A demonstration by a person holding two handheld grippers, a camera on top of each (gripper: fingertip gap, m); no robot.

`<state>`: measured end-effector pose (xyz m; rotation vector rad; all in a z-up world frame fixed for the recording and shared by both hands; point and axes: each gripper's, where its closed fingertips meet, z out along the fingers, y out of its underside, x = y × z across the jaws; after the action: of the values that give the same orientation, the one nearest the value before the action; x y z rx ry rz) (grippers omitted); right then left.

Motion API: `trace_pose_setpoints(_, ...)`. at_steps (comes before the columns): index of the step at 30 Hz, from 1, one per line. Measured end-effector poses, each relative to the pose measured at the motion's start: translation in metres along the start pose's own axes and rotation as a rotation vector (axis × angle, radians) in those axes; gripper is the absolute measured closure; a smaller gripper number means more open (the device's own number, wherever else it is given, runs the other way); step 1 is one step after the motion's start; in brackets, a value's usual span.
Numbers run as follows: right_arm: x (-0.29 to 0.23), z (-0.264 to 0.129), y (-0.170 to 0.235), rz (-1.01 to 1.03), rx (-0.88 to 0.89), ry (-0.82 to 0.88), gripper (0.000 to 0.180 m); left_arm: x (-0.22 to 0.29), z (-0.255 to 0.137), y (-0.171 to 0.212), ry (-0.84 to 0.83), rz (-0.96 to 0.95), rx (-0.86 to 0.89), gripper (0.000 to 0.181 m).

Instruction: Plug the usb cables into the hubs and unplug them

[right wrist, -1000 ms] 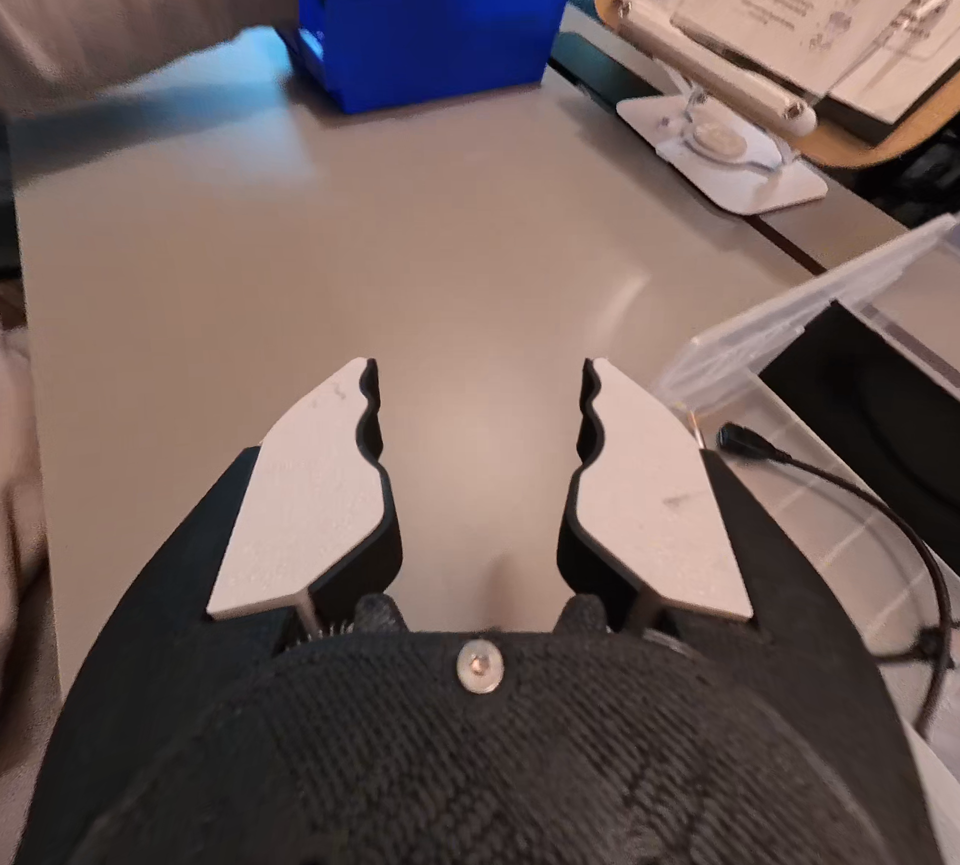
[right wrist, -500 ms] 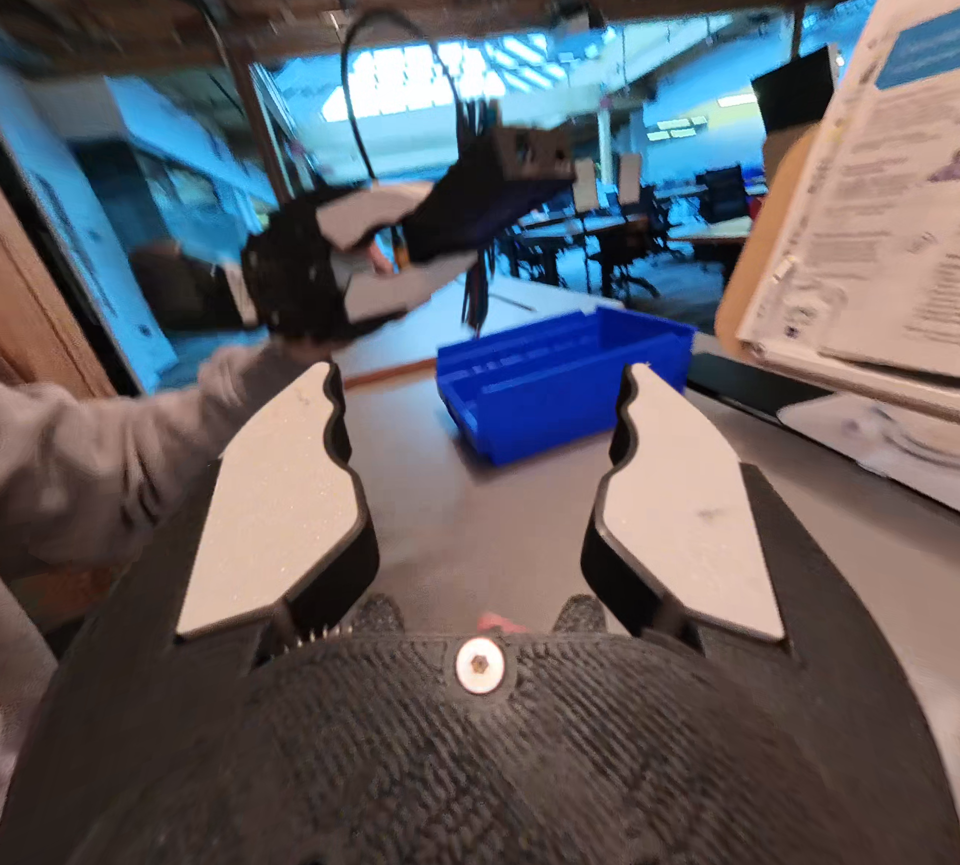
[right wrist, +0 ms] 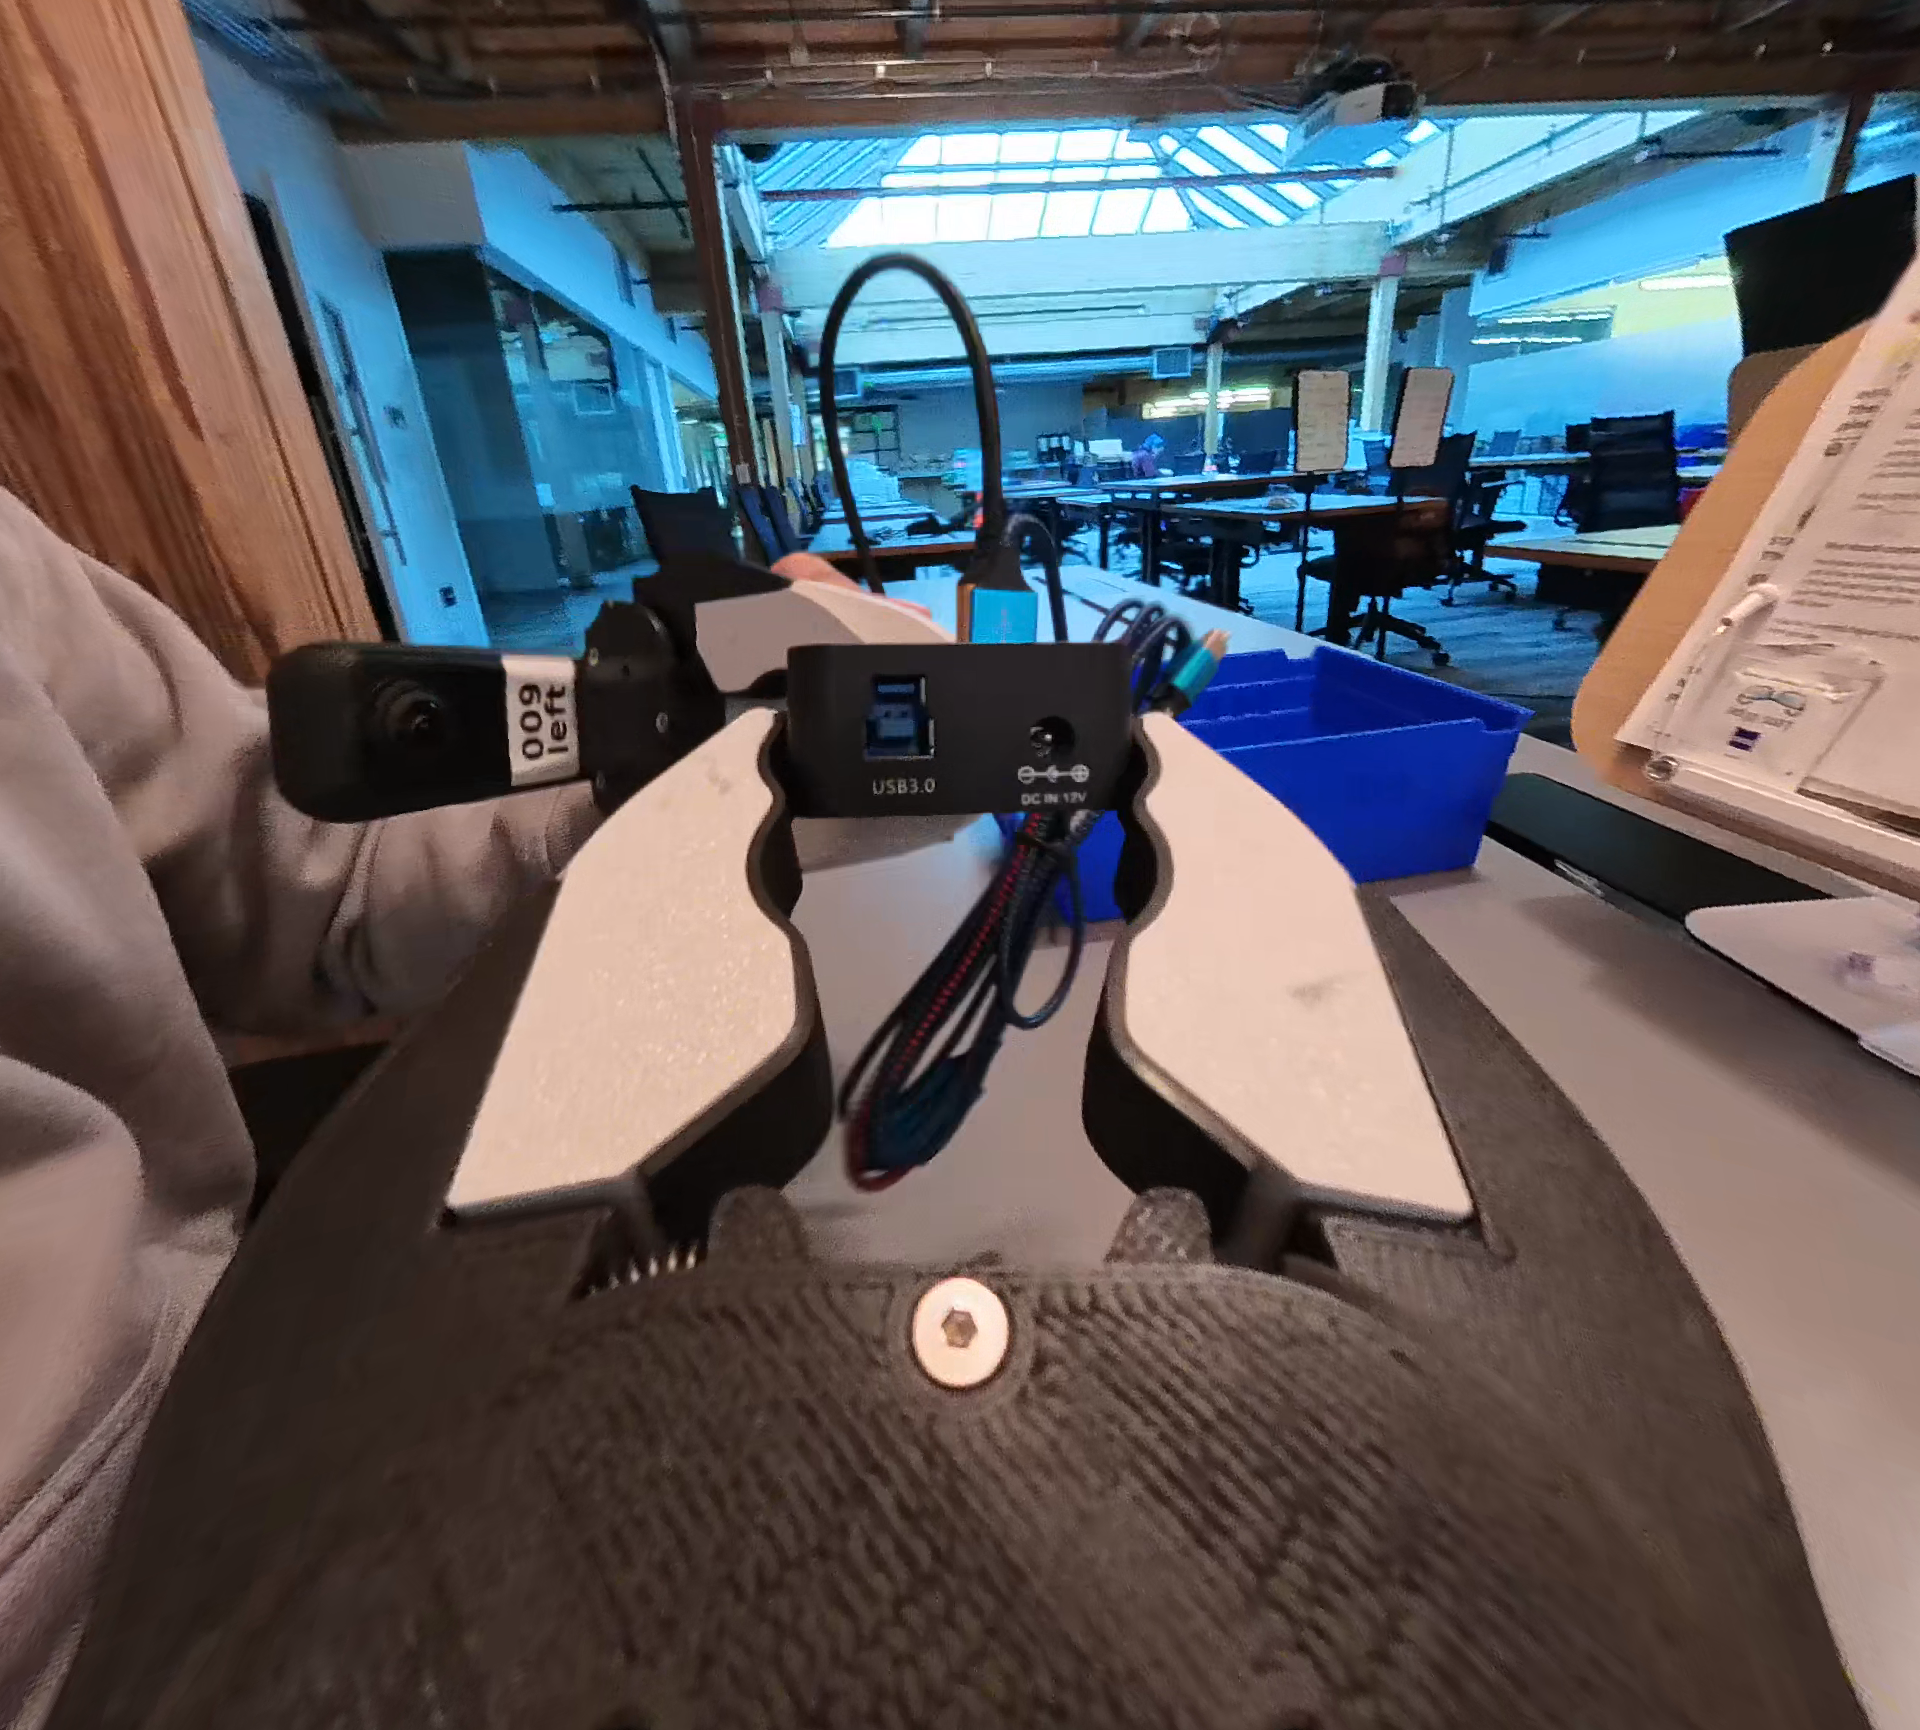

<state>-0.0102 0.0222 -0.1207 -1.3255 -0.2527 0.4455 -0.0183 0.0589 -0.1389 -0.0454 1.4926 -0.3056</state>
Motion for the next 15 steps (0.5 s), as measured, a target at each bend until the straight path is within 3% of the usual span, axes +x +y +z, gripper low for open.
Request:
trace_pose_setpoints(4,0.007,0.008,-0.003,-0.012,-0.003,0.109,0.12,0.007,0.005,0.014,0.003,-0.145,-0.029,0.148)
trace_pose_setpoints(8,0.021,0.018,-0.01,-0.016,0.034,0.315,0.119,0.014,0.015,0.025,-0.022,-0.194,-0.161,0.126)
trace_pose_setpoints(12,0.027,0.023,0.007,-0.11,-0.076,0.435,0.119,0.037,0.023,0.027,0.038,-0.38,-0.287,0.141)
trace_pose_setpoints(15,0.014,0.02,0.008,-0.153,-0.107,0.265,0.124,0.043,0.022,0.023,0.092,-0.647,-0.174,0.15)
